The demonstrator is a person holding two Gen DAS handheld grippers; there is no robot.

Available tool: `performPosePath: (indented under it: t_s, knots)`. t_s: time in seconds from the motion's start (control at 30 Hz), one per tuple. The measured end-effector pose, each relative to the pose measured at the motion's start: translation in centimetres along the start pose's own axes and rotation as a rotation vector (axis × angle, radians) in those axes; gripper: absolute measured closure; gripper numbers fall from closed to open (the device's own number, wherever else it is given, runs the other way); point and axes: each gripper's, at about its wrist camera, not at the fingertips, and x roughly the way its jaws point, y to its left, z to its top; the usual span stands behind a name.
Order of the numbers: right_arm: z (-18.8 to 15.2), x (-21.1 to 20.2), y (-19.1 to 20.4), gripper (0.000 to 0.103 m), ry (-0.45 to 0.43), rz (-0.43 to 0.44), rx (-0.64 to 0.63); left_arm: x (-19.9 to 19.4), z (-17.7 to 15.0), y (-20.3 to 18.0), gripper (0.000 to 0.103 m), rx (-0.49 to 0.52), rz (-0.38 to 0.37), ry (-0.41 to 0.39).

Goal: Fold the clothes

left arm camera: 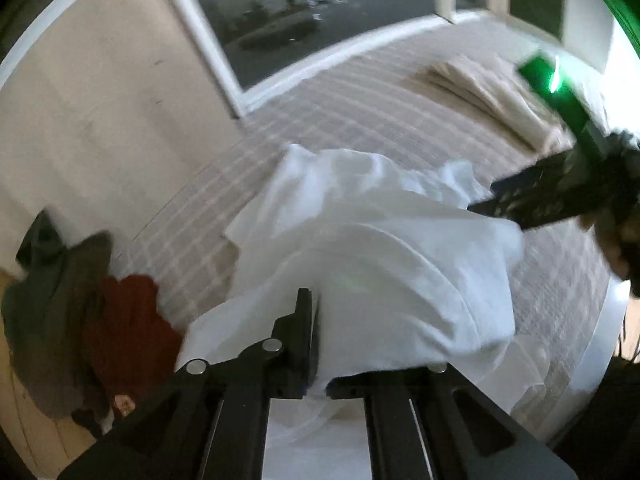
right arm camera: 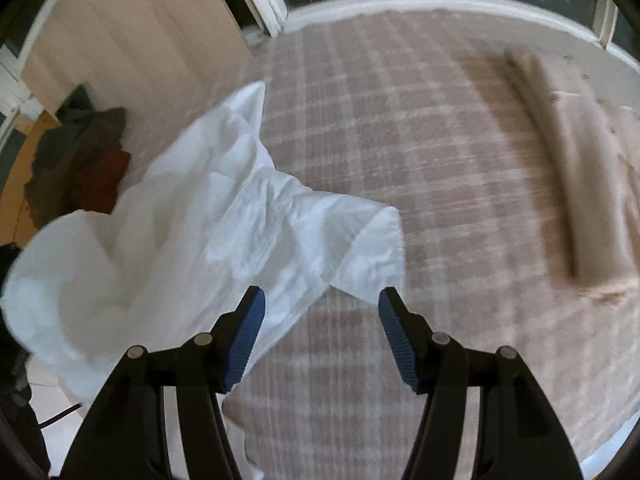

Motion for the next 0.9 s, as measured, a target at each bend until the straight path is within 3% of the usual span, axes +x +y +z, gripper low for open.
performPosePath:
  t_s: [0.13, 0.17, 0.2, 0.33, 0.4, 0.47, 0.53, 0.63, 0.77, 0.9]
  knots:
    - [1.1, 3.1, 0.9, 0.048, 0.028, 0.074, -0.003, -1.8, -1.4, 3.3, 0.099, -0.05, 0.079, -0.013]
    - [1.3, 3.4, 1.2, 0.079, 0.03, 0.114, 0.002, -2.5, -1.8, 4.6, 0.099, -0.08, 0.104, -0.017]
    - [1.4, 3.5, 1.4, 0.1, 0.037, 0.147, 0.007, -3.2, -2.3, 5.9, 0.099, -0.108, 0.128, -0.019]
    - [1.7, -0.5, 1.9, 0.1, -0.066, 0.214, -0.001, -5.7, -4.7, 10.1, 0.098, -0.212, 0.211, -0.019]
    - [1.8, -4.4, 1.8, 0.1, -0.134, 0.245, 0.004, -6.8, -6.3, 11.7, 0.091, -0.253, 0.228, -0.015]
    - [1.7, -8.8, 1.6, 0.1, -0.21, 0.286, 0.003, -7.9, -7.8, 12.8, 0.081, -0.286, 0.22, -0.011]
    - [1.6, -13.5, 1.5, 0.1, -0.29, 0.311, -0.006, -8.2, -8.8, 11.9, 0.064, -0.278, 0.162, 0.001]
    - [0.6, -18.1, 2.2, 0.1, -0.359, 0.257, -0.04, -7.9, -9.9, 10.3, 0.058, -0.238, 0.077, 0.037]
    - [-1.0, -15.3, 1.3, 0.1, -0.263, 0.164, -0.015, -5.9, -12.0, 7.9, 0.058, -0.165, 0.001, 0.146]
    - [-4.1, -9.6, -1.5, 0.1, -0.124, 0.143, 0.087, -6.7, -13.9, 8.4, 0.058, -0.162, 0.006, 0.211]
